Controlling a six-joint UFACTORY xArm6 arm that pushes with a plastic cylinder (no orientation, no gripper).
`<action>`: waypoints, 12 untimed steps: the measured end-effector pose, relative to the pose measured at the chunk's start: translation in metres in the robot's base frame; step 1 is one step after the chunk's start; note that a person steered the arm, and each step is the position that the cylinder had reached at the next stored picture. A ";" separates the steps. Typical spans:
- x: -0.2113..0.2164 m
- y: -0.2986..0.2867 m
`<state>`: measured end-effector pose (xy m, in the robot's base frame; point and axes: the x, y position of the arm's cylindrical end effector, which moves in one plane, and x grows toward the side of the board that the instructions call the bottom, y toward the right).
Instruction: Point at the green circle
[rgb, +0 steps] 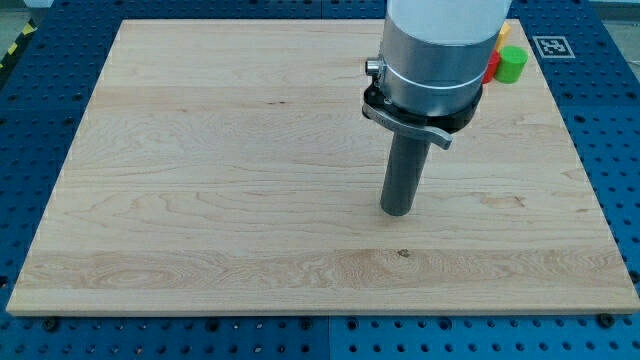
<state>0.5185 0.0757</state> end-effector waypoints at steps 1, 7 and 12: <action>0.001 0.000; -0.085 0.255; -0.216 0.263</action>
<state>0.3025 0.3386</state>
